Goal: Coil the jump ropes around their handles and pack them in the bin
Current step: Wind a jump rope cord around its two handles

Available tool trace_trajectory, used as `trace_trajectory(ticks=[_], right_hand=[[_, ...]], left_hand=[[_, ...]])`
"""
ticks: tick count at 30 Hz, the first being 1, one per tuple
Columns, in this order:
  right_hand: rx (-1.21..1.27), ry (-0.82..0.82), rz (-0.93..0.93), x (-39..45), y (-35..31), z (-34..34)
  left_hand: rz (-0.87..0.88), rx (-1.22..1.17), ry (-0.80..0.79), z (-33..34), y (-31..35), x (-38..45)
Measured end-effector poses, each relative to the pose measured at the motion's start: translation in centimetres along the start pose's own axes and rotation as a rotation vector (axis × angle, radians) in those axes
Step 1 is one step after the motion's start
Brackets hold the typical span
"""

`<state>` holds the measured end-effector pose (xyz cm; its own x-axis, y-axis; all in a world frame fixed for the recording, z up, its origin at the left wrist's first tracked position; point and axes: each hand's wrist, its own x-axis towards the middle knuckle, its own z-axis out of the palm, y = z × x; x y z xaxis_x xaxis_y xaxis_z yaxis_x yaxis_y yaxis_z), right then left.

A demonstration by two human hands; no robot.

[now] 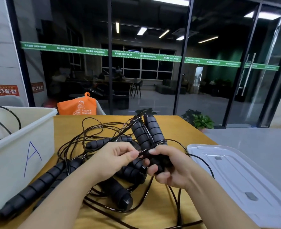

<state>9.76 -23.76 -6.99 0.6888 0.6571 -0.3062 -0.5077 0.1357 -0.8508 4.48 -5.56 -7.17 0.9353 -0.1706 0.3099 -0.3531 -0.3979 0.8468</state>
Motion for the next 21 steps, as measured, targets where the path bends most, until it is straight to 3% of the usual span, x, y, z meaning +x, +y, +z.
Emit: trace_trajectory(ticks=[4,6,8,10,14,19,21], right_hand=[[-0.002,-0.178,0.003,-0.2,0.0,0.2],[0.0,-0.271,-0.003,0.0,0.1,0.0],[-0.003,-0.309,-0.001,0.1,0.1,-0.2],[-0.024,-0.302,0.022,0.1,0.0,-0.3],[-0.086,-0.221,0.101,0.1,0.0,-0.6],[-0.14,-0.15,0.138,0.1,0.2,-0.3],[-0.142,-0.156,0.147,0.1,0.1,-0.3]], left_hand=[[-0.041,-0.024,0.015,-0.4,-0.2,0.2],[-0.019,0.081,0.033,-0.5,-0.9,0.4],[0.007,0.22,0.089,-0.6,-2.1,0.6],[0.023,0.2,0.143,-0.7,-2.7,0.6],[0.023,-0.091,0.221,-1.2,-1.8,0.2],[-0.103,-0.982,0.637,-3.3,-1.6,0.6],[-0.052,-1.16,0.753,-4.5,-2.3,0.5]])
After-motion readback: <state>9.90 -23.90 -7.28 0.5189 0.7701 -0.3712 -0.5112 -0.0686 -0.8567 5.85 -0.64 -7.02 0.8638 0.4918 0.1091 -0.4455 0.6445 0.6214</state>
